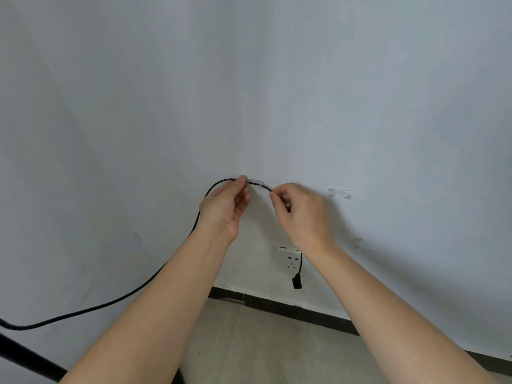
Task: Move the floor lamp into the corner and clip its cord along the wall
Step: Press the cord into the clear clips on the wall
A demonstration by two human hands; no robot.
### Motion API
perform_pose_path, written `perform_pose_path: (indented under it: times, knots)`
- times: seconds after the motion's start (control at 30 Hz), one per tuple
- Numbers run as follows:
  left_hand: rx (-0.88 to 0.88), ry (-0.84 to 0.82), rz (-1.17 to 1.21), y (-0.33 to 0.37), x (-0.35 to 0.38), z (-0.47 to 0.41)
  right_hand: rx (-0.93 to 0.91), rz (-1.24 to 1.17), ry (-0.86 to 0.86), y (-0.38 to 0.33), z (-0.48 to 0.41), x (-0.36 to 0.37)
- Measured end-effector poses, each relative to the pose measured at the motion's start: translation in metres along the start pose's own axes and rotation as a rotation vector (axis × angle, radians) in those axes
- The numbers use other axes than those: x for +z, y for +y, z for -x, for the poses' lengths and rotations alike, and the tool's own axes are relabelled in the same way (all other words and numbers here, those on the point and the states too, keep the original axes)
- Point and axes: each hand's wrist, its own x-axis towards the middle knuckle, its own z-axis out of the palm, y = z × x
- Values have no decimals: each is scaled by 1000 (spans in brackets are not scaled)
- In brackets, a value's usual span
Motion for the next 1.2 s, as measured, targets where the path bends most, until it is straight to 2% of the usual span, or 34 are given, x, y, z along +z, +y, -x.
perform_pose_path:
  times: [0.23,0.5,0.7,0.77,0.9,1.0,1.2]
  knots:
    - [-43,3,18,-8,6,1,93,4,-81,20,10,-6]
    - [-3,40,53,-16,12,9,200,57,-165,46,33,-11]
    - [11,64,-38,-22,17,17,355,-175,-221,44,37,-27]
    - [-13,30,-152,-31,19,23,427,-277,-211,45,37,-38]
    - [-91,-173,-332,-55,27,38,488,-348,-207,48,35,-61]
    - [-98,-233,-339,-66,40,43,483,-361,-214,52,36,-73]
    - [-122,-195,-208,-74,61,45,518,-380,-217,62,42,-95]
